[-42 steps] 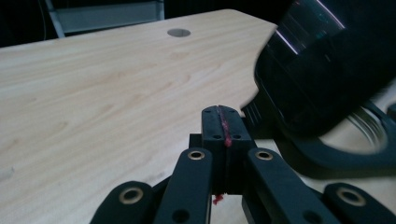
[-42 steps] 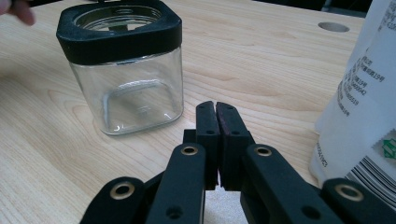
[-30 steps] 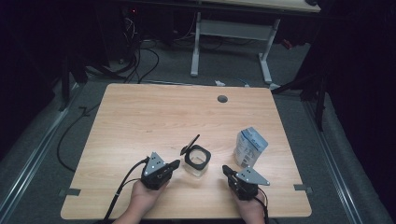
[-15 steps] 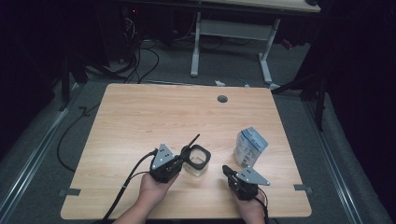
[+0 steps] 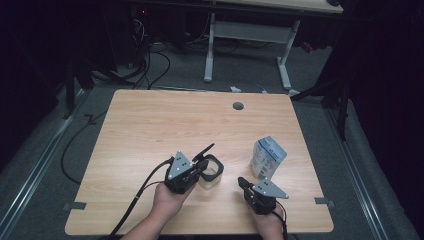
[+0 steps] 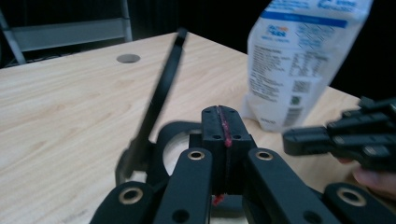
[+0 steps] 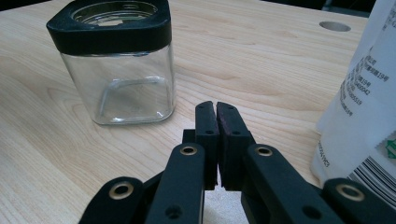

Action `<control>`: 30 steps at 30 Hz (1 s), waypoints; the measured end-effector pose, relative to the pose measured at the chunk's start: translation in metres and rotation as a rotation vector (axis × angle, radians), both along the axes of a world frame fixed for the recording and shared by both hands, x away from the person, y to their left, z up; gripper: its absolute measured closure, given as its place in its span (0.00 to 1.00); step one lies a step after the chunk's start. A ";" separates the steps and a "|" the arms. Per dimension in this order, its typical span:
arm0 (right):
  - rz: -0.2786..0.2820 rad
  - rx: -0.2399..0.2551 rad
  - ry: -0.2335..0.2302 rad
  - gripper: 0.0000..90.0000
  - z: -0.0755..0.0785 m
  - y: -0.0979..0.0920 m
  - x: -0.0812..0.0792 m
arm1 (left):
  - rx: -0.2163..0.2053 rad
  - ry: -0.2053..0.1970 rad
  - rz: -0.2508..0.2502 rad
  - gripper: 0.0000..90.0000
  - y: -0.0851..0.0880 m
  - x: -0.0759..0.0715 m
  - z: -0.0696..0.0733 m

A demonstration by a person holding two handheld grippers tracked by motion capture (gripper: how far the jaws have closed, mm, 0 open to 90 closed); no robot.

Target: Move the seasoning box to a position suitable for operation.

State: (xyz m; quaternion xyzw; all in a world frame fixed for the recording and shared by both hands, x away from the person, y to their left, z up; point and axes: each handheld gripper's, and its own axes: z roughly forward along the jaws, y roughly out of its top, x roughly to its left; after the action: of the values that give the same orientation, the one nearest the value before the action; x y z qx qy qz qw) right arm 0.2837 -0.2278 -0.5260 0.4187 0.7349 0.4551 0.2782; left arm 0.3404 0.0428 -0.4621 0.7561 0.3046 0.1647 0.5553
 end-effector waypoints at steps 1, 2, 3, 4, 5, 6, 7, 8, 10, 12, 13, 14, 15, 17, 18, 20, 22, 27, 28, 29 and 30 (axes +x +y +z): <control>-0.003 0.004 0.006 0.98 0.000 0.000 -0.001 | 0.003 0.000 0.008 1.00 0.000 0.002 0.001; -0.001 0.004 0.002 0.98 0.000 -0.001 0.000 | 0.004 -0.003 0.017 1.00 0.000 0.005 0.002; -0.004 0.011 0.003 0.98 0.000 -0.001 0.000 | -0.001 -0.002 0.023 1.00 0.001 0.007 0.003; -0.004 0.011 0.003 0.98 0.000 -0.001 0.000 | -0.002 0.000 0.032 1.00 0.002 0.009 0.004; -0.002 0.012 0.002 0.98 0.000 -0.001 0.000 | -0.001 0.001 0.041 1.00 0.004 0.011 0.004; 0.000 0.008 0.005 0.98 0.000 -0.001 0.000 | -0.003 0.004 0.048 1.00 0.005 0.012 0.005; 0.003 0.007 0.004 0.98 0.000 -0.001 0.000 | -0.006 0.008 0.055 1.00 0.007 0.014 0.005; 0.003 0.005 0.004 0.98 0.000 -0.001 0.000 | -0.006 0.010 0.060 1.00 0.008 0.016 0.005; 0.003 0.007 0.004 0.98 0.000 -0.001 0.000 | -0.010 0.020 0.069 1.00 0.011 0.019 0.005; 0.001 0.009 0.004 0.98 0.000 -0.001 0.000 | -0.020 0.024 0.077 1.00 0.013 0.022 0.005; 0.001 0.009 0.005 0.98 0.000 -0.001 0.000 | -0.022 0.020 0.076 1.00 0.014 0.022 0.005; 0.003 0.006 0.003 0.98 0.000 -0.001 0.000 | -0.022 0.013 0.076 1.00 0.014 0.023 0.005; 0.003 0.006 0.003 0.98 0.000 -0.001 0.000 | -0.019 0.007 0.077 1.00 0.014 0.023 0.005; -0.001 0.008 0.005 0.98 0.000 -0.001 0.000 | -0.022 0.008 0.080 1.00 0.015 0.025 0.003; 0.001 0.006 0.001 0.98 0.000 -0.001 0.000 | -0.023 0.009 0.081 1.00 0.015 0.026 0.003; 0.002 0.007 0.002 0.98 0.000 -0.001 0.000 | -0.024 0.007 0.080 1.00 0.014 0.027 0.002; -0.001 0.009 0.002 0.98 0.000 -0.001 0.000 | -0.021 0.000 0.077 1.00 0.013 0.026 0.001; 0.004 0.006 0.000 1.00 0.003 0.000 0.001 | -0.023 -0.021 0.070 1.00 0.015 0.025 0.001; 0.006 0.003 0.004 1.00 0.005 0.001 0.001 | -0.024 -0.027 0.070 1.00 0.015 0.024 0.000; 0.013 0.032 0.004 1.00 0.007 0.002 0.002 | -0.028 -0.031 0.068 1.00 0.016 0.024 -0.001; 0.024 0.053 0.002 1.00 0.011 0.005 0.002 | -0.028 -0.034 0.069 1.00 0.016 0.024 -0.001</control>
State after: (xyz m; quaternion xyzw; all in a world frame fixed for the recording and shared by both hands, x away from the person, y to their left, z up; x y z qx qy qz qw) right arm 0.2861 -0.2229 -0.5145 0.4176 0.7277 0.4774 0.2610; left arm 0.3646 0.0588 -0.4631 0.7344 0.3232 0.1920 0.5651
